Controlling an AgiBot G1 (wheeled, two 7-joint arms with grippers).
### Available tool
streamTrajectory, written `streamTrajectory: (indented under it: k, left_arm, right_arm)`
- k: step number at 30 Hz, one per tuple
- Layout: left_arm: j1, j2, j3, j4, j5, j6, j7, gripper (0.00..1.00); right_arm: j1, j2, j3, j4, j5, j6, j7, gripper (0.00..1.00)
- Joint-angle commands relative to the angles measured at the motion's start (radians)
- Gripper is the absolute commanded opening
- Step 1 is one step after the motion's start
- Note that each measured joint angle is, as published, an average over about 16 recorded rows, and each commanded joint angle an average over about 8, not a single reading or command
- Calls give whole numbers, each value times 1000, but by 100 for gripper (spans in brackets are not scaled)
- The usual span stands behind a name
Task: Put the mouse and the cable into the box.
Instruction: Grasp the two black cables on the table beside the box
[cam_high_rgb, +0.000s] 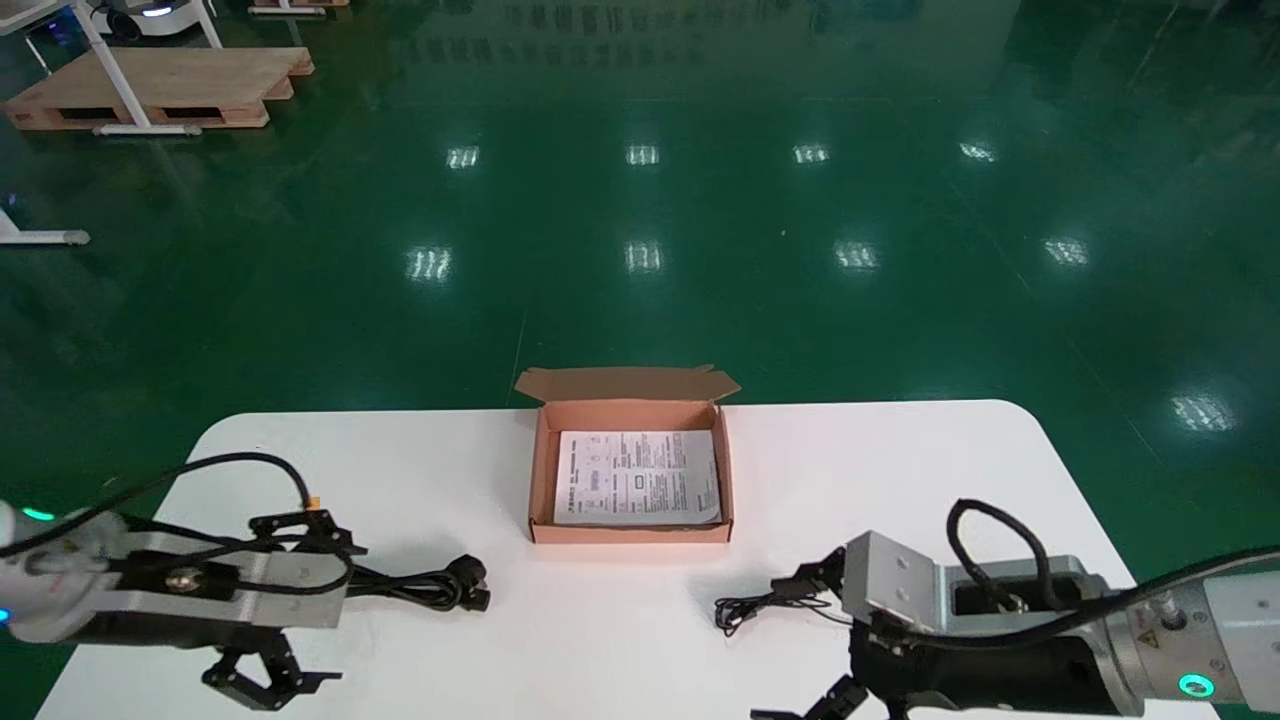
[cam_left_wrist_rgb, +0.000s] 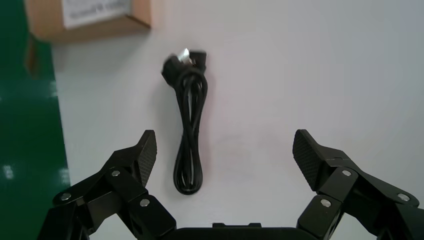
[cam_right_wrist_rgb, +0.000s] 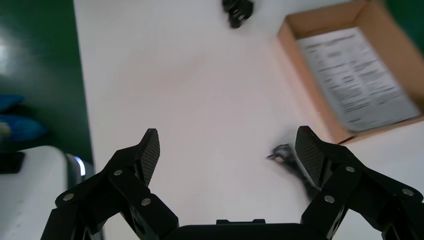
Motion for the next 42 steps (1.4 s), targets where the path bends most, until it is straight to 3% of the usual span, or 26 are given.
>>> streamTrajectory:
  k: [1, 10, 28, 35, 42]
  left_arm:
    - [22, 15, 21, -3, 64, -35, -7, 100]
    - [52, 155, 81, 214, 234, -211, 30, 100]
    - [12, 298, 91, 471, 279, -393, 119, 100]
    - [-6, 315, 89, 522, 267, -399, 145, 100]
    - [-13, 322, 88, 547, 259, -404, 165, 100]
  right_arm:
    - [-16, -1, -6, 9, 0, 0, 14, 100]
    - [-20, 17, 1, 67, -9, 22, 49, 100]
    - [-34, 52, 8, 160, -11, 35, 109, 100]
    - [-9, -47, -70, 81, -195, 107, 134, 100]
    - [55, -228, -165, -166, -429, 241, 63, 100]
